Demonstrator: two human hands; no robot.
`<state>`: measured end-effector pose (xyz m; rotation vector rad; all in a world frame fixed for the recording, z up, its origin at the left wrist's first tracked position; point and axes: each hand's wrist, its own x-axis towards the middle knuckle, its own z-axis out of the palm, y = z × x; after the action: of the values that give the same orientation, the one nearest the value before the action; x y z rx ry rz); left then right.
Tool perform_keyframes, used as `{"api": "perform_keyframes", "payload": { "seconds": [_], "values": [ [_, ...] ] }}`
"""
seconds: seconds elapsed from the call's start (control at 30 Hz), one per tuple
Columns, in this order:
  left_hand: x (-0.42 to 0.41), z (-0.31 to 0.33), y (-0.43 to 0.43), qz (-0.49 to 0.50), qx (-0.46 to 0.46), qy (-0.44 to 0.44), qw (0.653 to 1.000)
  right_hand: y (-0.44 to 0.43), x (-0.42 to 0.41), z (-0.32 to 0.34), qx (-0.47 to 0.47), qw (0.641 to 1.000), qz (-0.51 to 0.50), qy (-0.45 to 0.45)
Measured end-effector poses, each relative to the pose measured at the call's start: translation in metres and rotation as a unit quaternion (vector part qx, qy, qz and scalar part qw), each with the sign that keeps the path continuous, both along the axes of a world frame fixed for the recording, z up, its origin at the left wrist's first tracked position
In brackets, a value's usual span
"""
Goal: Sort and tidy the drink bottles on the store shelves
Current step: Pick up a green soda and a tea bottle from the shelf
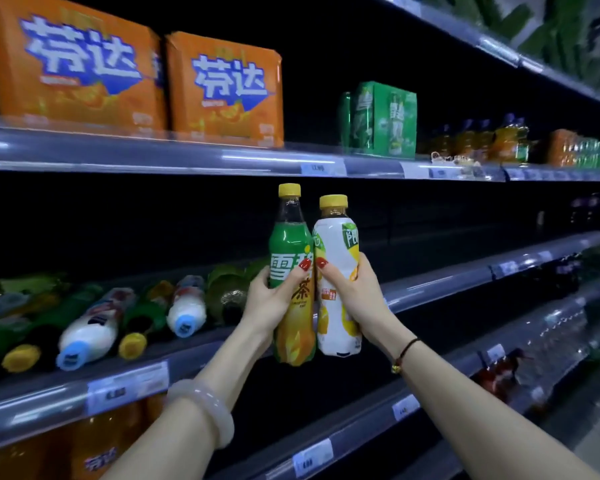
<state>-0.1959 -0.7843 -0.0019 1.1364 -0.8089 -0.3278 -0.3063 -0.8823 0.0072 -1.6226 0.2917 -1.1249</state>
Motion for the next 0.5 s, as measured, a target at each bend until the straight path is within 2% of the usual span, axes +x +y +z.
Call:
{"api": "perform_keyframes", "payload": {
  "seconds": [0.2,0.3,0.5],
  "values": [
    [-0.016,0.021,-0.104,0.03,-0.027,-0.066,0.997,-0.105,0.001,0.018,-0.013,0.997,0.021,-0.075],
    [-0.013,0.031,-0.154,0.049,-0.047,-0.052,0.996,-0.158,0.01,0.027,-0.022,0.995,0.046,-0.087],
    [0.009,0.022,-0.199,0.07,0.024,-0.029,0.997,-0.224,0.029,0.018,-0.049,0.988,0.127,-0.076]
  ]
}}
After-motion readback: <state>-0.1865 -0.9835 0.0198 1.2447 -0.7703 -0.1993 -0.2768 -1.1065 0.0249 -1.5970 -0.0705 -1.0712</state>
